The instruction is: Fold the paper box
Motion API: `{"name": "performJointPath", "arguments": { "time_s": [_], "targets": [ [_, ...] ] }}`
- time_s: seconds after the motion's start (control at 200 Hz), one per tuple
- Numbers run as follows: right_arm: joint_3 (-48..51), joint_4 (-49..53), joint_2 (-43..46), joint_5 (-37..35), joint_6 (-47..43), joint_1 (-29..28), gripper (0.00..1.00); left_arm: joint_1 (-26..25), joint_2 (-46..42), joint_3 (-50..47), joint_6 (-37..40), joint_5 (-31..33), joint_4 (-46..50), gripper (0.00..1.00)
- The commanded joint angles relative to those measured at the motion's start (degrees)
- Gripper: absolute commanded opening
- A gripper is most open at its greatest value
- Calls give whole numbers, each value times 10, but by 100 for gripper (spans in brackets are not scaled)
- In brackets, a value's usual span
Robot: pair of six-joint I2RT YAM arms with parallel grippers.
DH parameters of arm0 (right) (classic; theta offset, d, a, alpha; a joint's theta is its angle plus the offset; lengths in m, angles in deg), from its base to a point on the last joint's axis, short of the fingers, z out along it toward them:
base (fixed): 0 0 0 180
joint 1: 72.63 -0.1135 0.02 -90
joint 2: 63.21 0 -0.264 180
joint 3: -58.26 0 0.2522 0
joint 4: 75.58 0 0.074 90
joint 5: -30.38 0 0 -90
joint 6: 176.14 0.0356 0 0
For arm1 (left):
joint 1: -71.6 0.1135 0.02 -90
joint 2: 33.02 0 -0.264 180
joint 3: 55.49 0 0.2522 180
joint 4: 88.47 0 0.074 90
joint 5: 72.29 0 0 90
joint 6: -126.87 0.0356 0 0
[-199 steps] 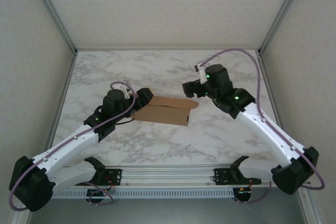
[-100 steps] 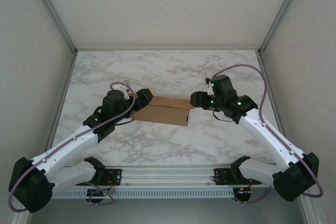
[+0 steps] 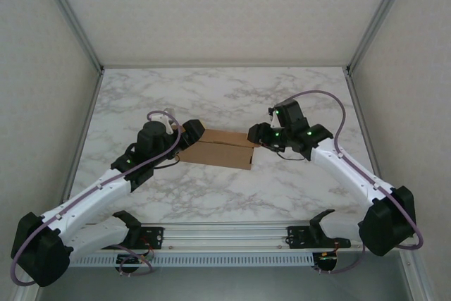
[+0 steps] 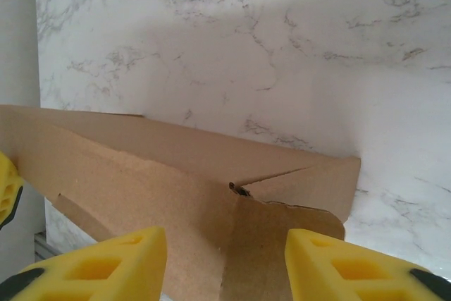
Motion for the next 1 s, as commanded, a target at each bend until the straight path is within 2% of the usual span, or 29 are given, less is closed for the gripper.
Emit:
{"name": "performJointPath", "arguments": {
  "time_s": [0.0,0.14,0.315,0.501,0.721,0.996],
  "targets": [
    [20,-19,-14,19,12,3,47,0,1,-23,2,11,45,85],
    [22,-17,-27,14,-2,0,38,0,2,-23,2,8,45,85],
    [9,39,-39,-56,-50,-14,32,1,-1,-20,7,12,55,85],
    [21,50,-48,-78,-65,-22,32,2,-6,-3,20,26,84,90],
    [15,64,-46,-130,-77,-46,31,17,-25,76,77,52,158,95],
    [20,62,-41,-145,-81,-56,30,85,-55,100,118,78,202,95]
  ]
}}
